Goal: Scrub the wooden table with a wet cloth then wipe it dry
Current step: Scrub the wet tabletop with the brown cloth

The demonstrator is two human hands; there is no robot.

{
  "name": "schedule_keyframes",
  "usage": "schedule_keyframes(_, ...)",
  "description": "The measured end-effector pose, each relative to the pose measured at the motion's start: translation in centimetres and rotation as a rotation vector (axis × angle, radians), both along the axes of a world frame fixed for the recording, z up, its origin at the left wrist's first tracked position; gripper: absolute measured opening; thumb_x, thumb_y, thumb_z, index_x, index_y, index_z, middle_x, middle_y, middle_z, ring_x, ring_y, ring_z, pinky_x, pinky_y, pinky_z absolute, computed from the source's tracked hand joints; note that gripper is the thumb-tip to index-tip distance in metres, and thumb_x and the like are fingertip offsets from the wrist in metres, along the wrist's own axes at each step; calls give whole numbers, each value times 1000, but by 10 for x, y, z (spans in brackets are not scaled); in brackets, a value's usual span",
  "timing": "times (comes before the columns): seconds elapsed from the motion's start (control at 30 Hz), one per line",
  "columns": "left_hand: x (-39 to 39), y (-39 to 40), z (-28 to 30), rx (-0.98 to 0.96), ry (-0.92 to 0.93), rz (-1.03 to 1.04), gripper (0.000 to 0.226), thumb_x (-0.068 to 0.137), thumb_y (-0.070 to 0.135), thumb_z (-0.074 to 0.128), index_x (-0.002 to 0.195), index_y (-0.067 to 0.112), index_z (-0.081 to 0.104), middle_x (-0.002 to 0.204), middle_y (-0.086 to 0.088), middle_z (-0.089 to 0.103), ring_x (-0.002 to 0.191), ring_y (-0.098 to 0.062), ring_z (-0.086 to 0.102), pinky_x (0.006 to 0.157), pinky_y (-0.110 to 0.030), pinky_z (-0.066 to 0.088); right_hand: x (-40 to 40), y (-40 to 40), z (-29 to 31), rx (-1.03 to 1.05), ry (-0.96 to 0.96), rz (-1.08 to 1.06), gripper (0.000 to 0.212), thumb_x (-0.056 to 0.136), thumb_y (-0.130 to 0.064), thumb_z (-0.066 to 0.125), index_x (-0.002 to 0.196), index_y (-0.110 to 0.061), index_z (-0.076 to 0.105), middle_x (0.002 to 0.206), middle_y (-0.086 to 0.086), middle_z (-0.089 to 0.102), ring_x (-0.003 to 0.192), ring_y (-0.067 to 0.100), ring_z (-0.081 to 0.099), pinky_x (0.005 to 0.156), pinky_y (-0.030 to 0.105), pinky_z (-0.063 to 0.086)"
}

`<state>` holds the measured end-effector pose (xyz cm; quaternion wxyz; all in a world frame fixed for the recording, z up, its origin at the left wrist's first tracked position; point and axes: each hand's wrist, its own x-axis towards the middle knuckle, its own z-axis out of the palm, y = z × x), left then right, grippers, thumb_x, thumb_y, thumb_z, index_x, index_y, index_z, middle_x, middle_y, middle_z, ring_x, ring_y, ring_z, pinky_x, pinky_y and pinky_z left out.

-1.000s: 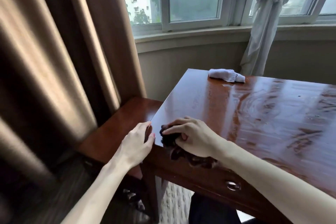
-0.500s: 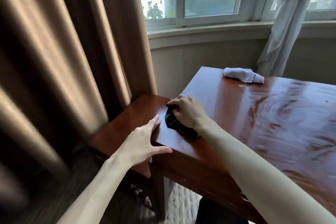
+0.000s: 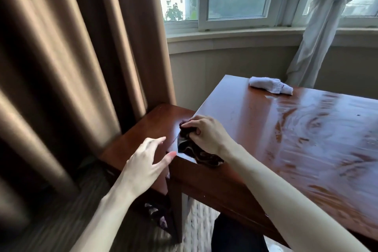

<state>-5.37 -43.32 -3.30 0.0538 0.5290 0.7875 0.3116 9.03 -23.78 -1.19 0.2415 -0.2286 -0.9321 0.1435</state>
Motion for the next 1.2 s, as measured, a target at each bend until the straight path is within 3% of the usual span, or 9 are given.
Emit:
schedule_keyframes(0.17,40,38,7,133,14,112,43,102,45,42,139,26,53,136,9,54,122,-19,58,92,-40,50,73,-50,-15,56,-15,129,49,79,-21,50,117,-38,76,127,-16,67,93,18,55,85,25,50)
schedule_keyframes(0.27,63,68,6,97,34,68,46,100,45,42,137,21,55,136,3,55,124,-22,54,95,-43,49,108,-6,-5,-20,-11,-123,44,81,-23,56,117,-36,76,121,-11,69,98,19,59,92,33,51)
schedule_keyframes(0.37,81,85,1,51,101,2,59,95,52,34,137,18,58,138,-2,56,131,-23,49,108,-44,43,122,11,-8,-6,-7,-386,38,84,-26,60,116,-37,77,119,-10,69,101,23,58,91,37,51)
schedule_keyframes(0.43,86,92,-2,30,145,-24,69,90,57,27,140,21,57,143,-5,53,138,-24,43,115,-44,37,133,-17,-15,48,-18,-252,40,82,-25,57,115,-38,76,123,-14,67,98,20,55,89,33,52)
schedule_keyframes(0.53,86,98,-3,-14,146,-44,57,94,56,37,143,32,54,153,-5,43,146,-24,31,118,-43,31,152,-13,-9,-28,-9,-127,44,80,-26,53,115,-38,76,121,-13,68,99,15,59,93,26,50)
schedule_keyframes(0.7,85,98,2,-88,140,-75,55,95,62,42,146,44,47,161,6,30,151,-18,20,119,-42,28,136,48,-2,-11,-48,-504,36,86,-29,59,116,-38,76,119,-8,68,107,24,59,88,39,54)
schedule_keyframes(0.83,82,118,6,-163,165,-105,59,92,68,40,146,45,45,161,4,32,150,-18,22,120,-39,25,150,33,-5,46,-99,-212,41,83,-32,54,119,-41,74,123,-16,65,106,16,57,85,32,52)
schedule_keyframes(1.0,81,174,10,-269,270,-170,78,83,86,29,151,48,35,163,0,29,150,-23,24,123,-42,19,141,124,-4,-37,-71,-503,43,85,-26,54,121,-41,72,118,-6,67,109,26,59,89,43,54)
schedule_keyframes(1.2,55,220,6,-377,335,-189,90,74,96,14,154,55,18,166,3,17,154,-23,7,126,-44,9,134,225,1,-41,-54,-693,41,88,-17,55,118,-37,75,122,0,68,112,28,60,86,37,49)
